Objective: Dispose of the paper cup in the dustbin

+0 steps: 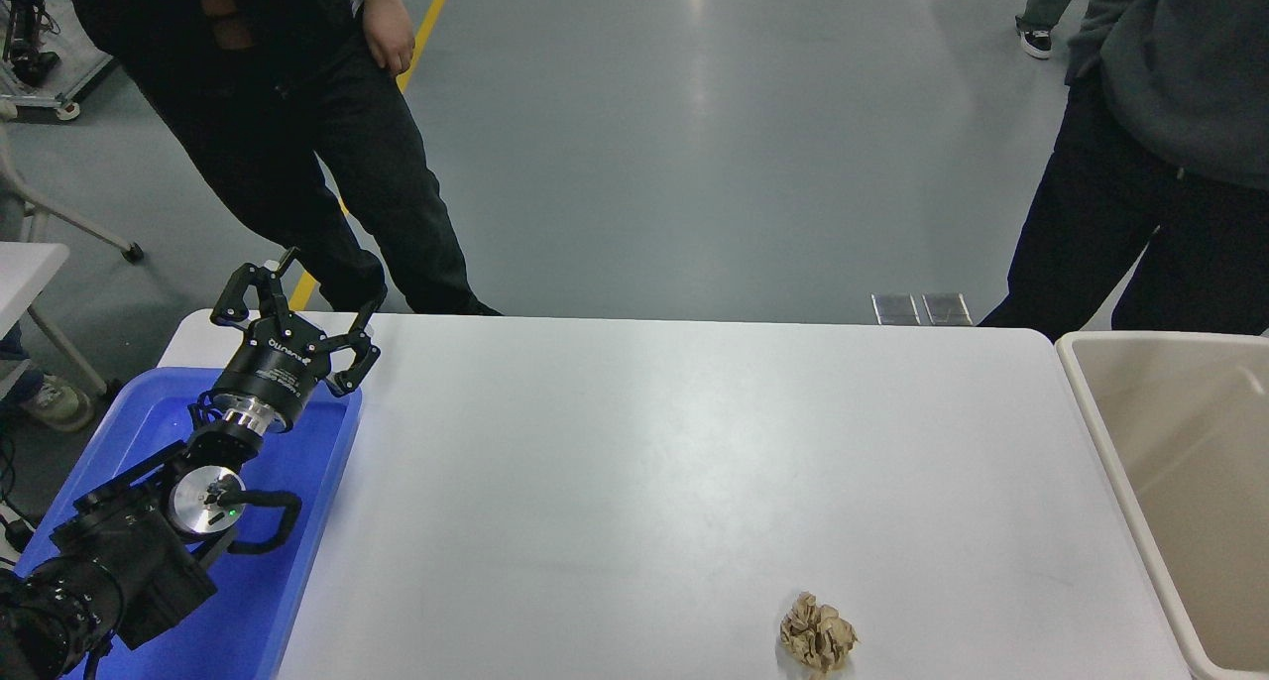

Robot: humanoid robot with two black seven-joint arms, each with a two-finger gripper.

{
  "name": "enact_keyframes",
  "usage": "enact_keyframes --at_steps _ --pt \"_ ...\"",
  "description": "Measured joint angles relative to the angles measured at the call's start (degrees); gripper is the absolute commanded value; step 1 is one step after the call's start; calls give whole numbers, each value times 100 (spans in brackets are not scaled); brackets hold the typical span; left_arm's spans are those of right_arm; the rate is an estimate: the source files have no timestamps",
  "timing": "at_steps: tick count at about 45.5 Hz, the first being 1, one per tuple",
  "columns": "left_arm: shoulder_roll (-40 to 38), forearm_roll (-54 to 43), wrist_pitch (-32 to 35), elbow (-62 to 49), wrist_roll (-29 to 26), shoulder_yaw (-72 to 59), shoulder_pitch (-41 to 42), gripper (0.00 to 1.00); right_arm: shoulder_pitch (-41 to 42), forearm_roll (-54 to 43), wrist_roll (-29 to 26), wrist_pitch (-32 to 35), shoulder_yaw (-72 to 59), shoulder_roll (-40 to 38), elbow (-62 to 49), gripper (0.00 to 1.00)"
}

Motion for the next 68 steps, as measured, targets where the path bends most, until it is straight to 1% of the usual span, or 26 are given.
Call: enact_keyframes --at_steps 13,24,31,40,58,68 --pt "-2 0 0 0 0 0 0 100 103 65 18 12 1317 -141 921 99" --pt "-1 -2 0 0 0 0 0 100 34 77 37 41 2250 -250 1925 99" --pt "-1 -3 0 1 0 0 0 100 -164 78 70 90 2891 -260 2571 99" --pt "0 -2 0 4 0 0 0 100 -632 73 84 142 3537 -144 3318 99" --pt "1 -2 0 2 0 0 0 100 -1463 39 103 208 4169 322 3764 99" --pt "0 -1 0 2 0 0 0 100 -1874 14 318 273 4324 541 3788 99"
